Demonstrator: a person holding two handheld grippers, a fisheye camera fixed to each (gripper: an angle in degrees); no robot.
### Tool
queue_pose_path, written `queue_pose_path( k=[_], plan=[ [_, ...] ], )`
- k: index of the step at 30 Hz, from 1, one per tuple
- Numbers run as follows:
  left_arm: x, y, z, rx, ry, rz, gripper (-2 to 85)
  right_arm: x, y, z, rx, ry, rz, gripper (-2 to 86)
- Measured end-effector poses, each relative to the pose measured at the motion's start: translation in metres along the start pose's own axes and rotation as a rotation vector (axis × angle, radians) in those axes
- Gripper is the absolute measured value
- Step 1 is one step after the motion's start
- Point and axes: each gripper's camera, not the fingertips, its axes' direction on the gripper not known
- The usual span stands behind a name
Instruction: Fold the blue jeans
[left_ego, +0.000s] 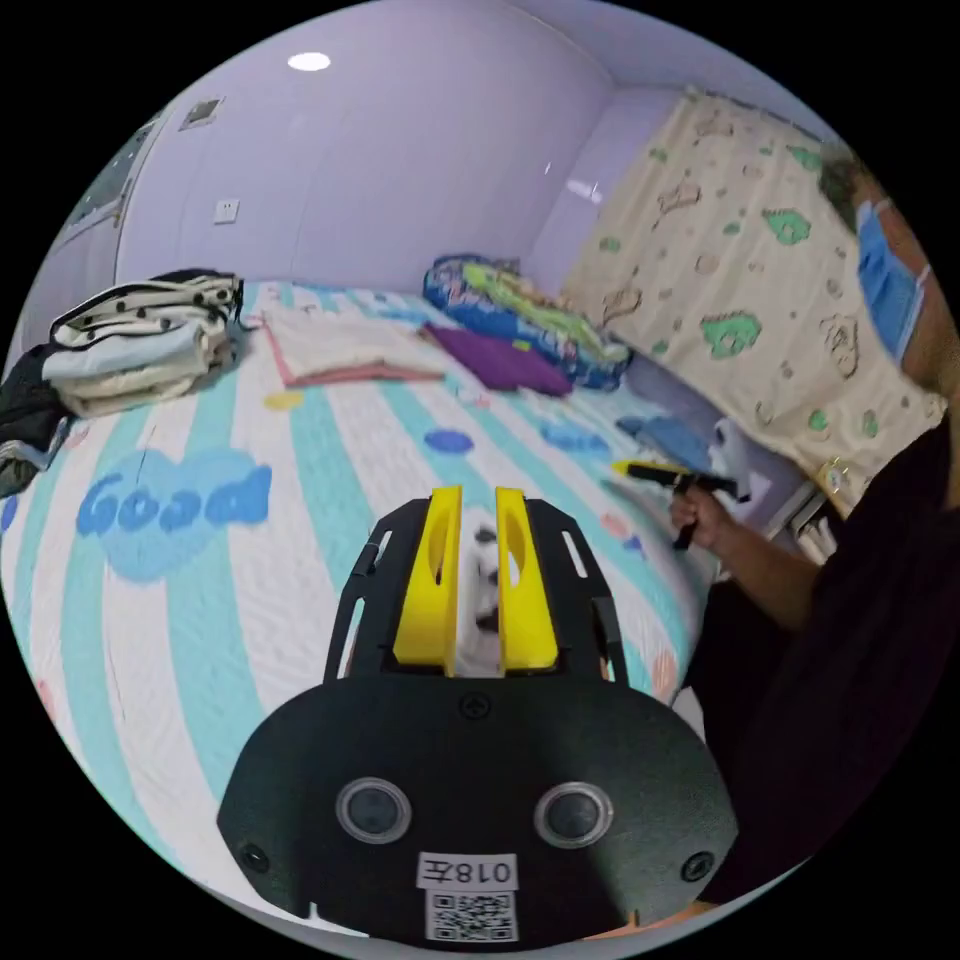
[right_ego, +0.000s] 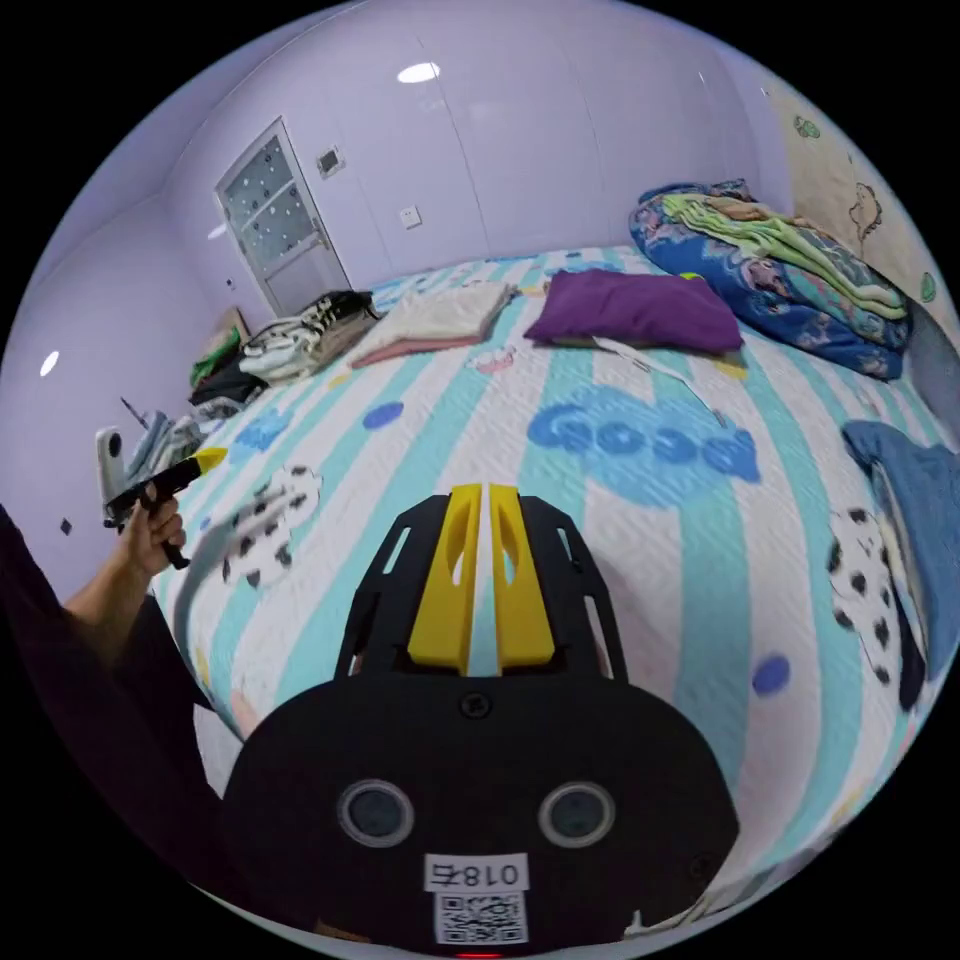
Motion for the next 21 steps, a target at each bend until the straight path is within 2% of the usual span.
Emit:
queue_pose_path(
  k=[3,7,8,11,15,17,19,20,21],
  plan=[
    [0.045,0.027,0.016,-0.200,-0.064,0.034,6.4,-0.010,0.037,-0.022,-0.063,0.148,-0.057,0.1],
    [0.091,0.040,0.041,-0.331,-0.186,0.160,6.3,-0.024,0.065,-0.029,-0.205,0.284,-0.181,0.2],
    [0.098,0.044,0.043,-0.309,-0.231,0.169,6.2,-0.023,0.068,-0.026,-0.228,0.285,-0.189,0.3],
    [0.104,0.049,0.040,-0.293,-0.272,0.175,6.0,-0.001,0.082,-0.025,-0.182,0.239,-0.093,0.3],
    [0.088,0.050,0.028,-0.284,-0.207,0.097,5.3,0.054,0.091,-0.048,-0.139,0.009,0.104,-0.1],
    [0.069,0.051,0.016,-0.261,-0.133,-0.025,3.6,0.076,0.094,-0.086,0.006,-0.008,0.133,-0.2],
    [0.050,0.054,0.002,-0.236,0.008,-0.148,1.4,0.117,0.104,-0.155,0.283,0.213,0.236,0.5],
    [0.042,0.057,-0.009,-0.189,0.127,-0.201,0.5,0.131,0.107,-0.171,0.331,0.273,0.266,1.2],
    [0.040,0.060,-0.024,-0.124,0.165,-0.235,0.3,0.162,0.114,-0.197,0.415,0.397,0.331,2.6]
  ],
)
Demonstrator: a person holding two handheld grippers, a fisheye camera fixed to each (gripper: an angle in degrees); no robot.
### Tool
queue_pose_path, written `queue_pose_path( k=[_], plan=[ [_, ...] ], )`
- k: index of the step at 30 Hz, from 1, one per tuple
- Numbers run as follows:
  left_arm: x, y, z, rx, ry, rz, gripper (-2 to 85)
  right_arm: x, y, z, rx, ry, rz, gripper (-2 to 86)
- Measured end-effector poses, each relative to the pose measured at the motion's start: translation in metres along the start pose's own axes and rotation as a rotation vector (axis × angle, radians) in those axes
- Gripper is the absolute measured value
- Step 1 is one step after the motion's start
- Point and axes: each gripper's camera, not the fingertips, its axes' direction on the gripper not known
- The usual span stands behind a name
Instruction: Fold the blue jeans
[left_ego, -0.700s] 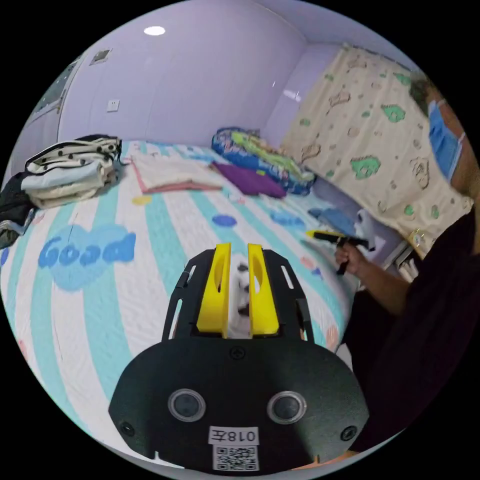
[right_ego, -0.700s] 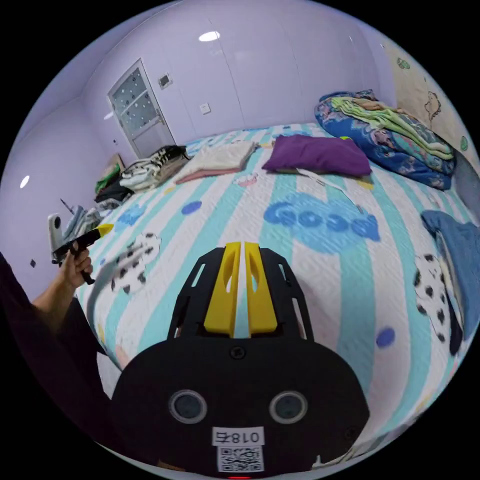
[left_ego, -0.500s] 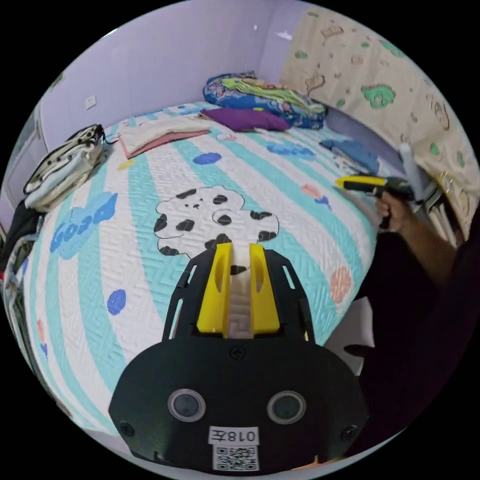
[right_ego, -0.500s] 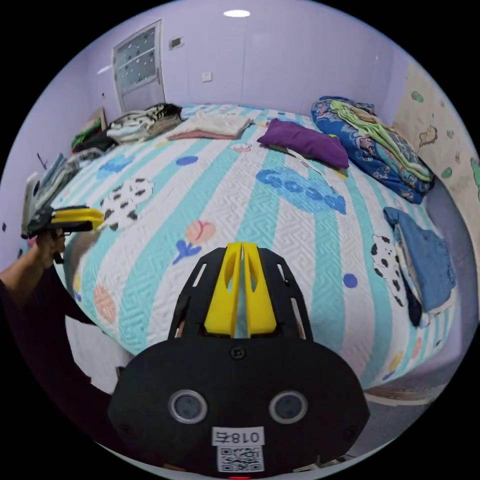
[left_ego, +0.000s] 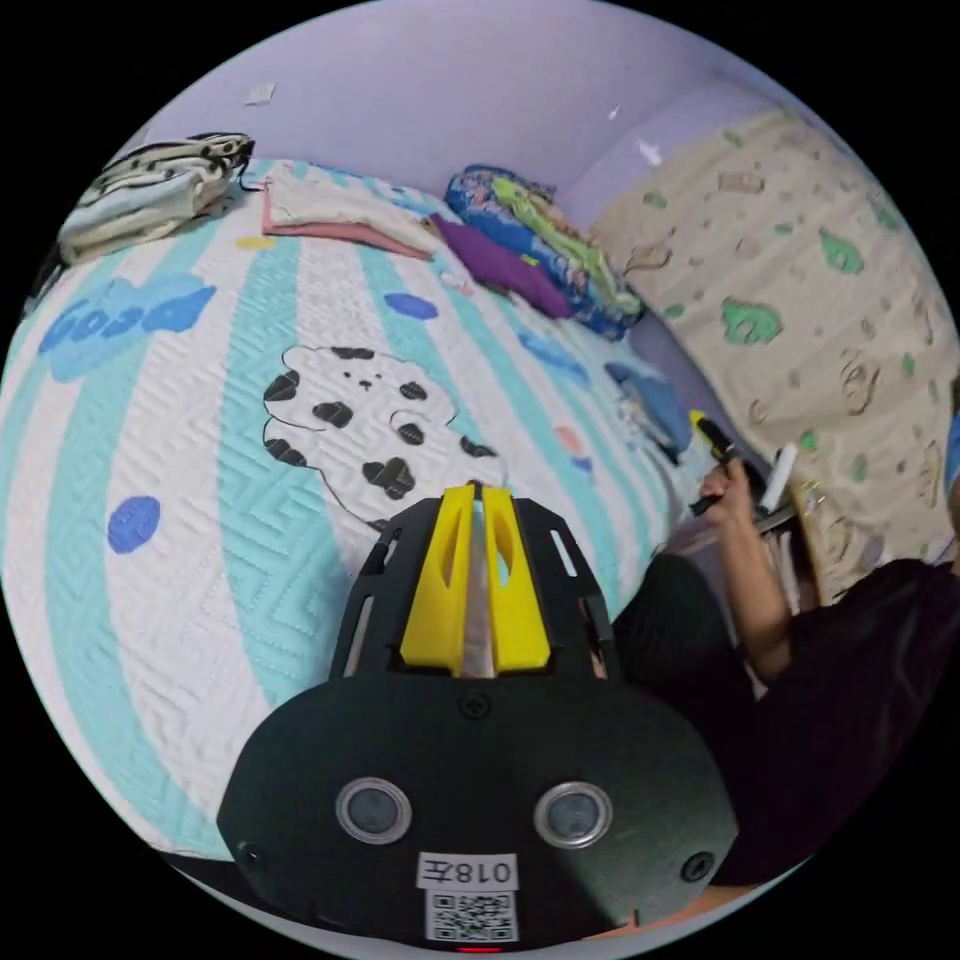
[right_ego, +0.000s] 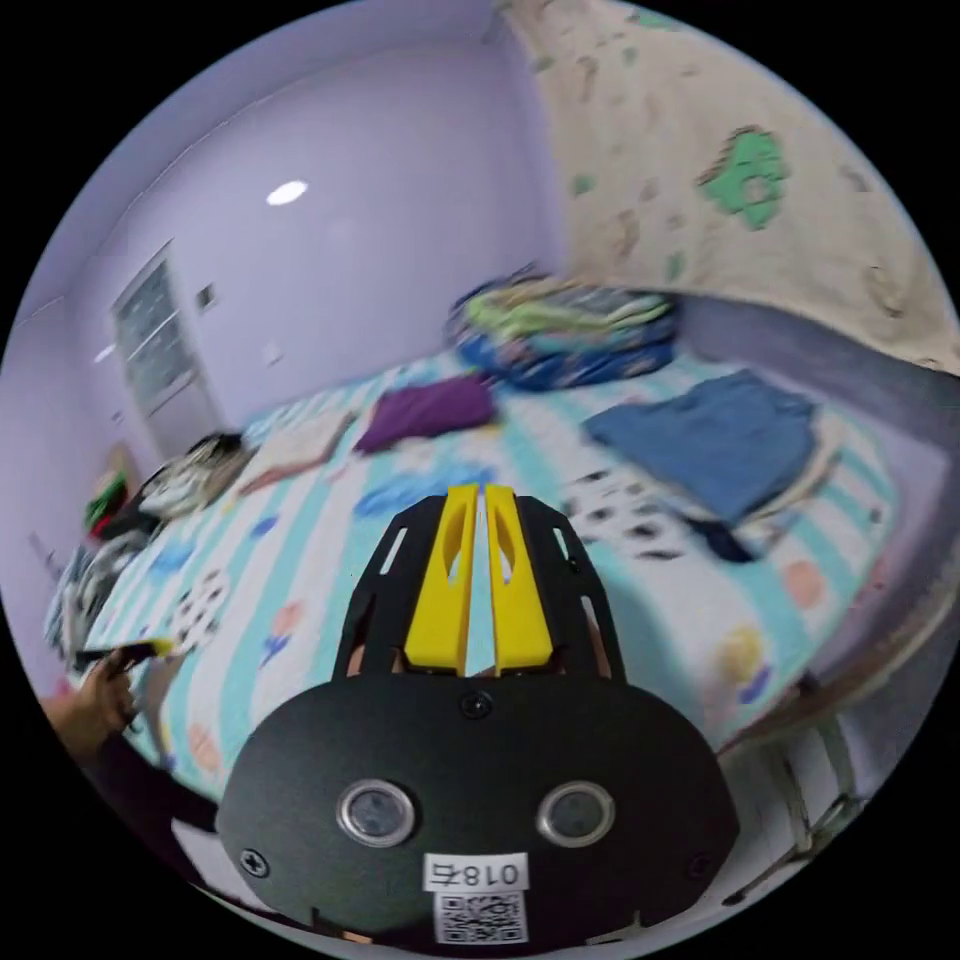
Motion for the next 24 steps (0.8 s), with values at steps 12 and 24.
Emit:
queue_pose_path(
  k=[12,24],
  plan=[
    [0.049,0.031,-0.076,0.013,-0.091,0.044,2.8,0.266,-0.044,0.064,-0.143,0.494,0.245,8.6],
    [0.060,0.063,-0.136,0.100,-0.026,0.046,1.1,0.241,-0.010,-0.020,0.070,-0.078,0.146,-0.8]
  ],
)
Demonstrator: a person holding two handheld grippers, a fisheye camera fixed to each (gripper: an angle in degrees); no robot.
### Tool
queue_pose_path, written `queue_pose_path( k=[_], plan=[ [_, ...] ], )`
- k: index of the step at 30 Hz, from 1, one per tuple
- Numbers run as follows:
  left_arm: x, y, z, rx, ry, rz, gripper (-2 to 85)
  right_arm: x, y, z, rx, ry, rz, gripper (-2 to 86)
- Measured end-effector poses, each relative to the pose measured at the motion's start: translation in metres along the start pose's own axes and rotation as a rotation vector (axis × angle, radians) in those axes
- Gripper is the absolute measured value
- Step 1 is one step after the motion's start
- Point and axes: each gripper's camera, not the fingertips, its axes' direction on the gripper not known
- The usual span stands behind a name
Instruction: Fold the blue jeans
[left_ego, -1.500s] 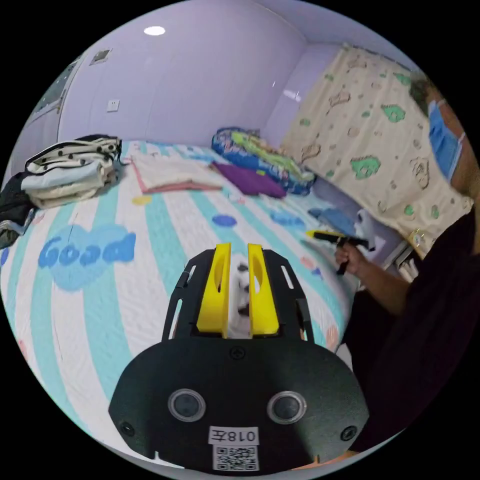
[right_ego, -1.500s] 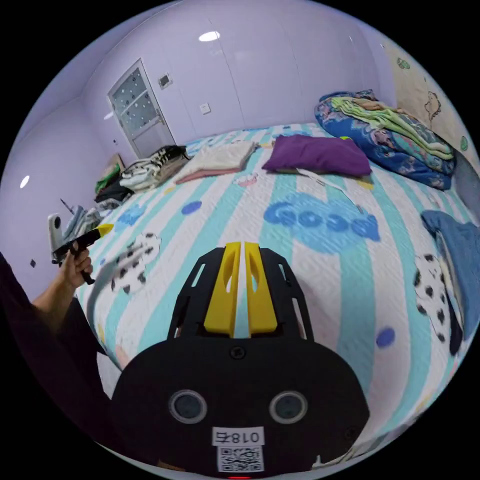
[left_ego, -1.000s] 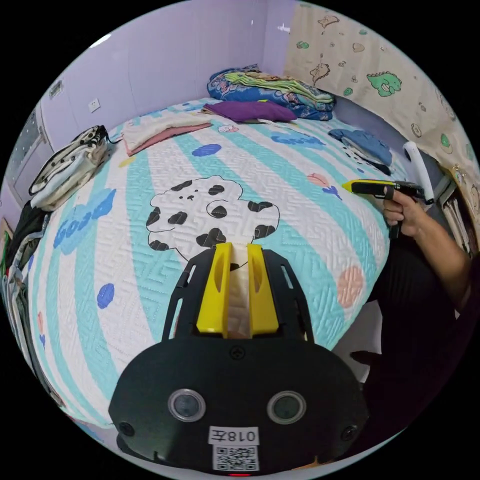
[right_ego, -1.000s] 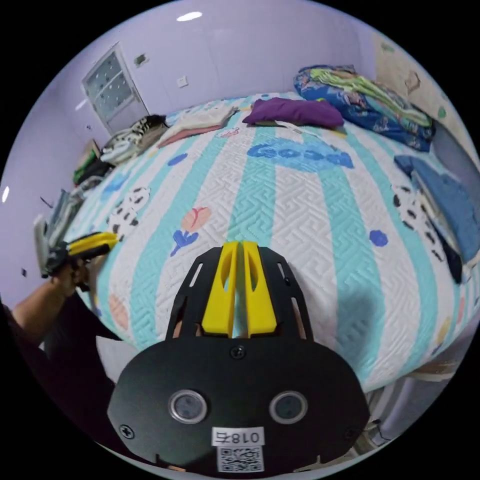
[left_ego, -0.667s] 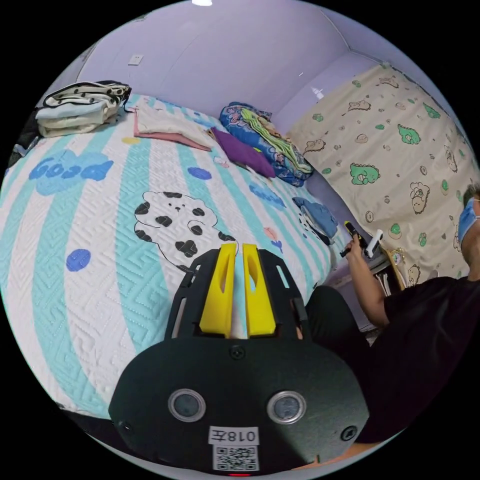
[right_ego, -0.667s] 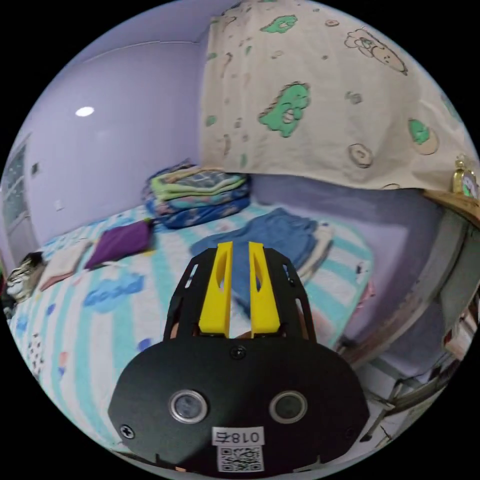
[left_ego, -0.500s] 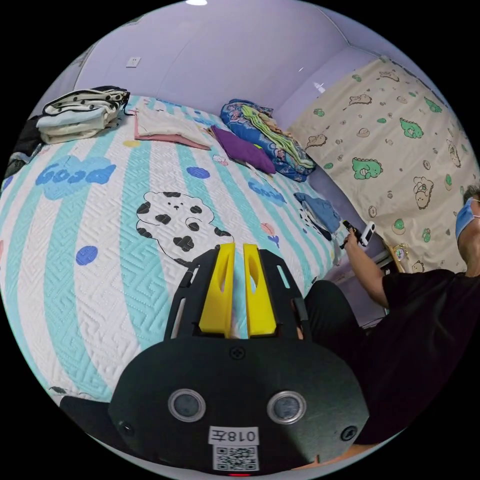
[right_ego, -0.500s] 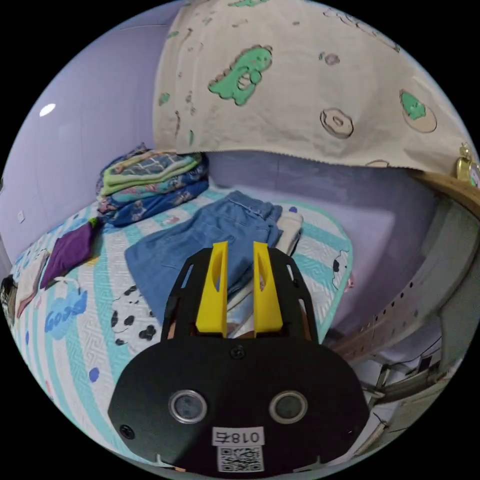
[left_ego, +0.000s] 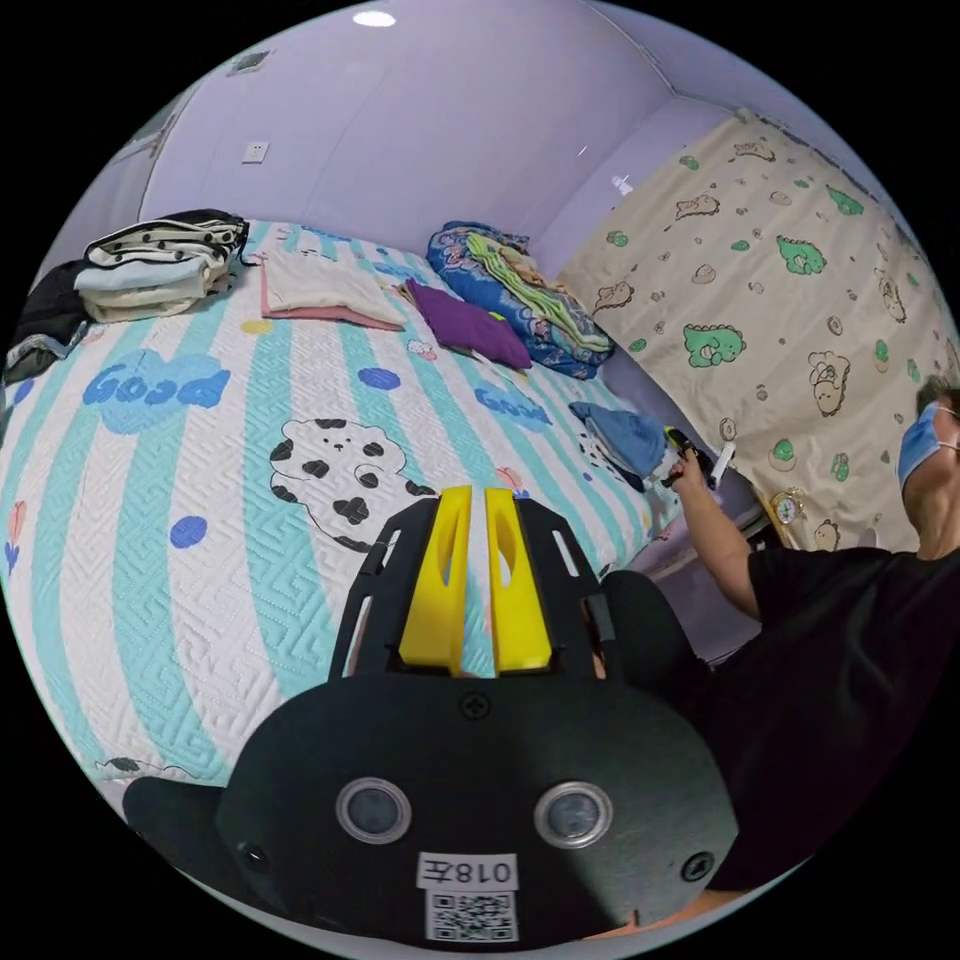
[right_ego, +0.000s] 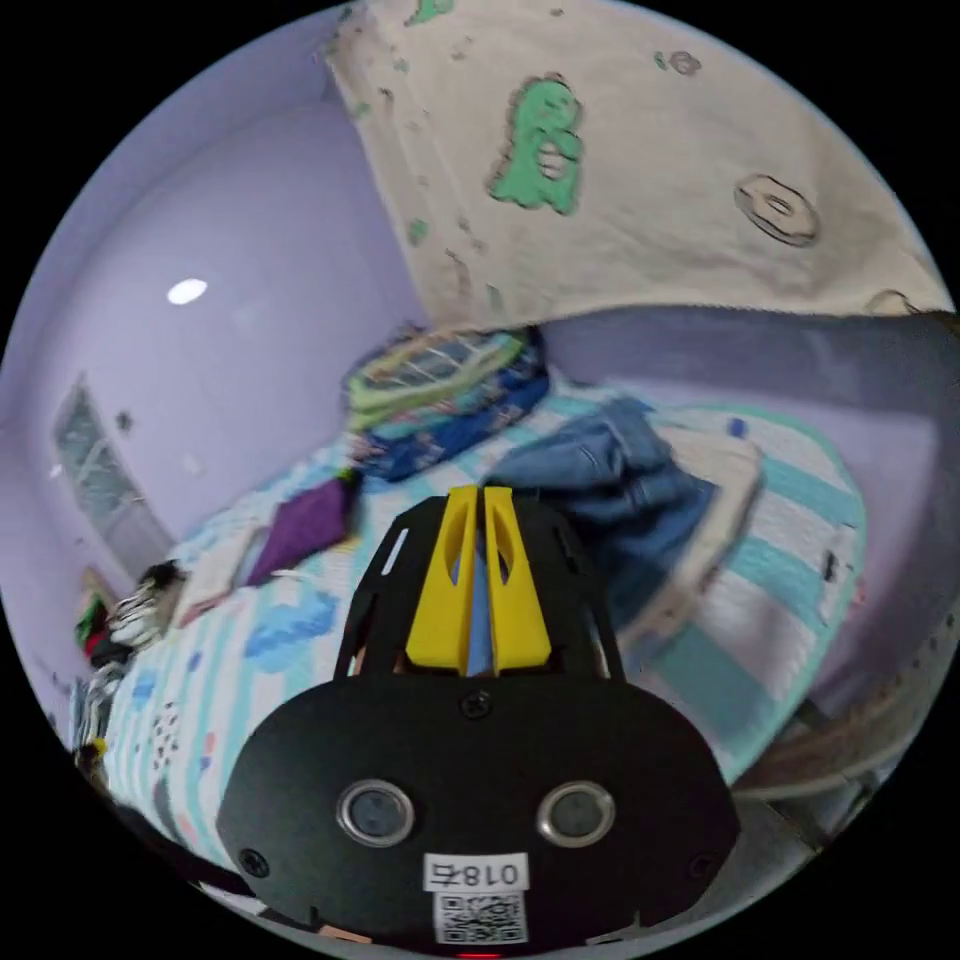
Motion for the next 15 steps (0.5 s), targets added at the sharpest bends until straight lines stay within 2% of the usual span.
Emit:
queue_pose_path(
  k=[3,5,8,10,13,15],
  plan=[
    [-0.007,0.014,-0.018,0.056,0.046,-0.036,1.5,-0.081,0.018,-0.019,-0.027,-0.306,-0.198,-0.8],
    [-0.013,0.026,-0.033,0.101,0.070,-0.066,1.7,-0.150,0.050,-0.027,-0.099,-0.431,-0.332,-0.7],
    [-0.023,0.052,-0.067,0.184,0.083,-0.115,2.3,-0.261,0.133,-0.057,-0.190,-0.762,-0.498,-0.3],
    [-0.029,0.069,-0.093,0.229,0.064,-0.139,3.1,-0.354,0.213,-0.094,-0.320,-1.000,-0.620,0.5],
    [-0.046,0.106,-0.142,0.312,0.010,-0.222,4.8,-0.452,0.326,-0.137,-0.544,-1.045,-0.791,2.9],
    [-0.064,0.139,-0.179,0.369,-0.033,-0.315,6.0,-0.475,0.378,-0.156,-0.615,-1.033,-0.824,3.2]
  ],
)
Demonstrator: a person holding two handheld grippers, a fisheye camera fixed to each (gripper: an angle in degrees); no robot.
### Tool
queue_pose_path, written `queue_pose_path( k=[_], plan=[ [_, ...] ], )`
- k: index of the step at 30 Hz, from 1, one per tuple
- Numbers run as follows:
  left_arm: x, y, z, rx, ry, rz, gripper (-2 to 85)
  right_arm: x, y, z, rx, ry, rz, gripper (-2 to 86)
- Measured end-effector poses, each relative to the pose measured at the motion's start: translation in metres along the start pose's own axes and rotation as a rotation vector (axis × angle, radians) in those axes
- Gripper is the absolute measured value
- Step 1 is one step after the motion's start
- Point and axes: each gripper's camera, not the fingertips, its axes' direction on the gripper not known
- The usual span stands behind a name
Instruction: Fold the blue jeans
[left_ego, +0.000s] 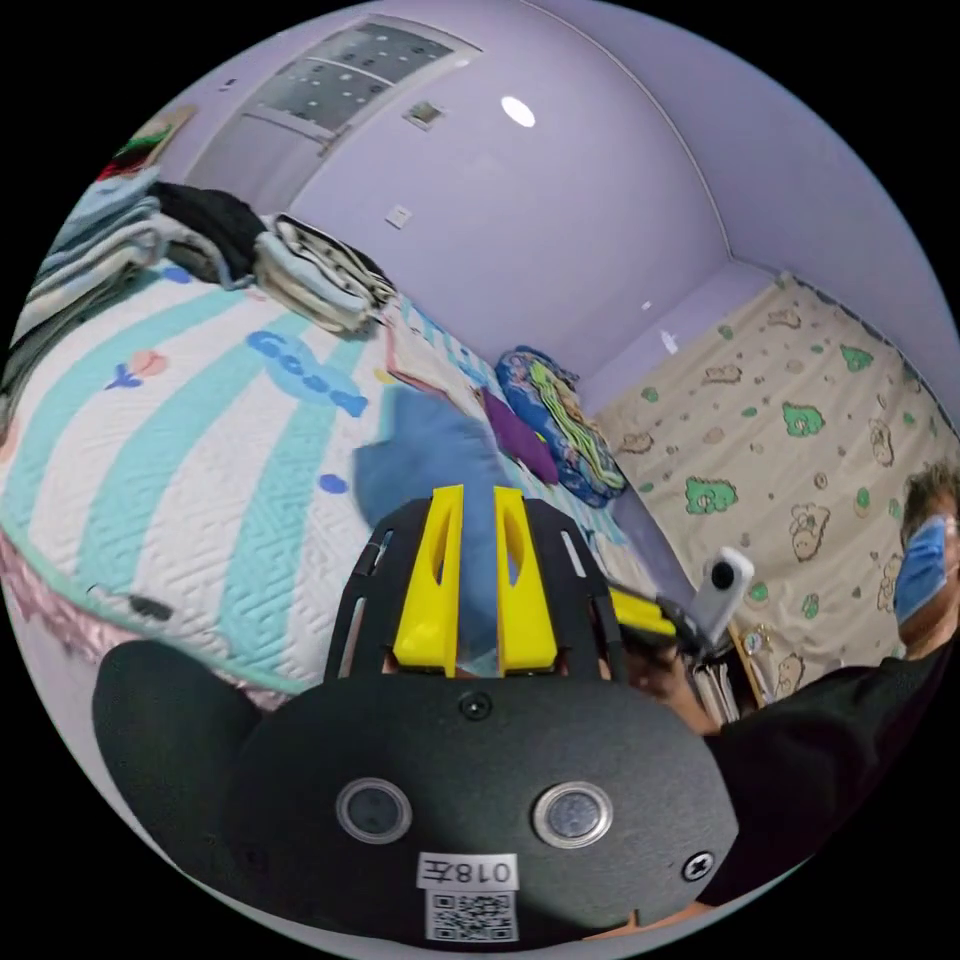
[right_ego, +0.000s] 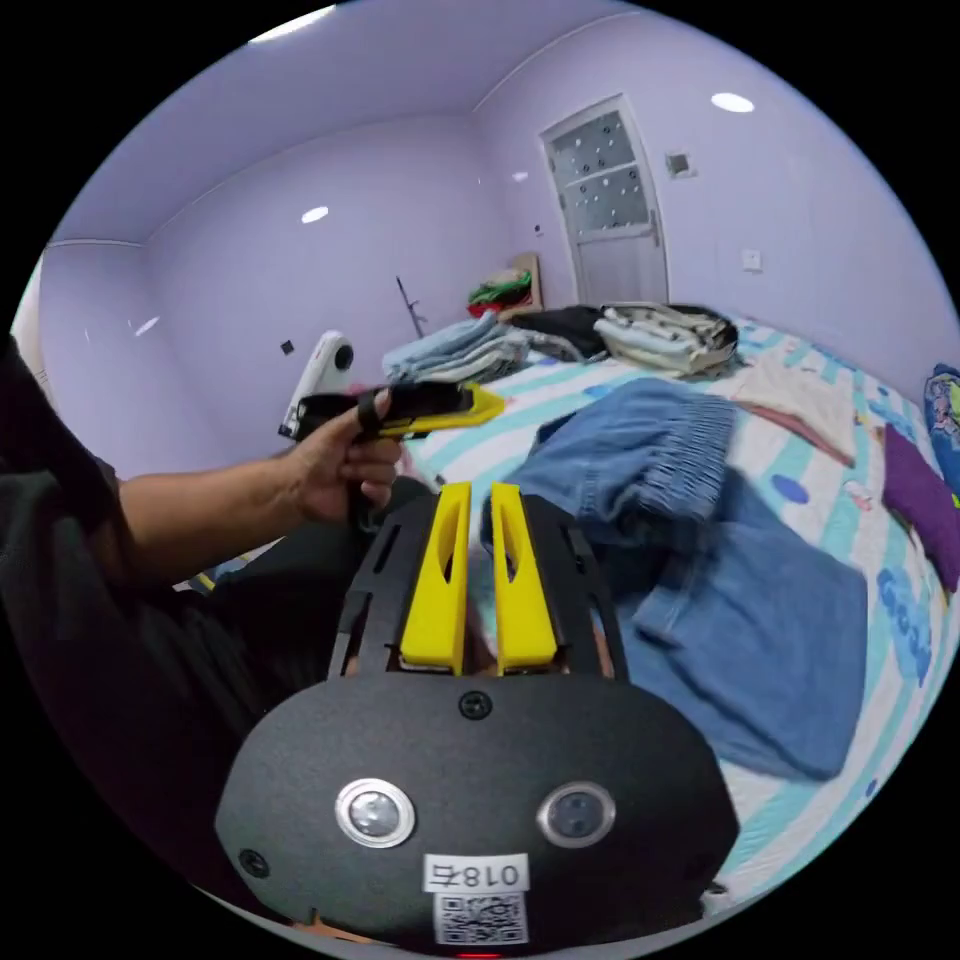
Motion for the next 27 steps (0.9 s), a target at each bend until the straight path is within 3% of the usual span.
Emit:
queue_pose_path(
  k=[5,10,16,21,26,27],
  plan=[
    [-0.030,0.028,-0.067,0.079,-0.088,-0.054,6.6,-0.028,0.034,0.022,-0.042,0.006,0.048,2.0],
    [-0.037,0.046,-0.077,0.043,-0.094,-0.051,8.4,0.007,0.092,0.009,0.014,0.195,0.345,3.0],
    [0.032,0.062,-0.013,-0.165,-0.254,0.229,11.5,0.003,0.123,0.027,-0.027,0.532,0.357,6.3],
    [0.096,0.073,0.064,-0.262,-0.533,0.589,13.5,-0.006,0.131,0.064,-0.087,0.614,0.321,6.7],
    [0.039,0.078,0.122,-0.404,-0.676,0.475,11.6,-0.007,0.134,0.082,-0.132,0.633,0.334,6.3],
    [0.022,0.079,0.116,-0.387,-0.626,0.424,9.7,-0.008,0.134,0.083,-0.133,0.641,0.343,6.2]
  ],
)
